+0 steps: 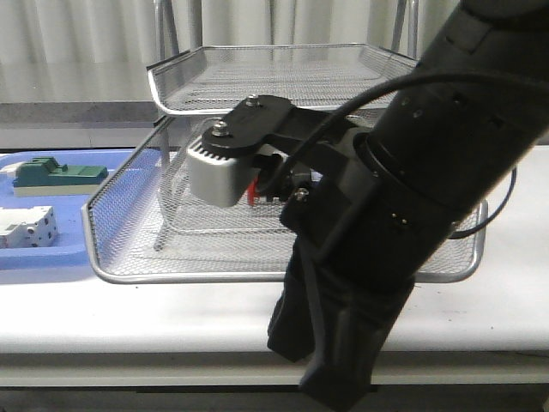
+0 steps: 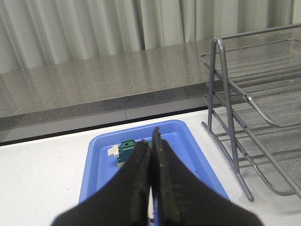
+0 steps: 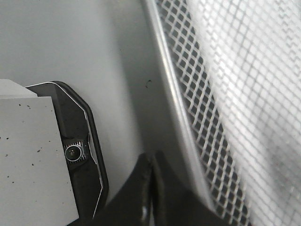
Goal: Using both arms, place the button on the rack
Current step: 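Bring the right gripper to the front rim of the middle tier, then push the middle tier back into the rack with the right gripper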
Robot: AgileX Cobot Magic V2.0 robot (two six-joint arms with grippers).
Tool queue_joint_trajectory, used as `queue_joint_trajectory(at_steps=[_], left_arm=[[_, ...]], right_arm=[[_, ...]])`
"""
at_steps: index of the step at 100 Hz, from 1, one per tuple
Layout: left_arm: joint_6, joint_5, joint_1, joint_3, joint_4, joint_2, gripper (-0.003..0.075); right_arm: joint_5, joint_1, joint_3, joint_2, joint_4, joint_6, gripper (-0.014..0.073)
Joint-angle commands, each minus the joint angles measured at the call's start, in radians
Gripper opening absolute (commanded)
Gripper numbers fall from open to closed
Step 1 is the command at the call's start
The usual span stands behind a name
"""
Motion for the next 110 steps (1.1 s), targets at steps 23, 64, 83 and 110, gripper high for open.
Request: queue_joint_trajectory(at_steps=[23,64,83,110], left_arm=[[-0.008,-0.078,0.003,-0.027,-0.013,0.005,-0.0020],[-0.008,-0.078,0.003,-0.027,-0.013,0.005,-0.0020],[-0.008,-0.078,0.003,-0.027,-0.013,0.005,-0.0020],[-0.008,-0.078,0.003,-0.027,-0.013,0.005,-0.0020]], right_arm=[[-0.138,-0.104,-0.031,-0.028,-0.005,-0.010,-0.0069],[-0.131,-0.257,-0.164,0.057,-0.039,-0.010,-0.0069],[-0.119,-0.281,-0.234,0.106,-0.040,-0.010,-0.0069],[-0.042,-0.285,-0.268,0.108,-0.038,-0.007,-0.0069]])
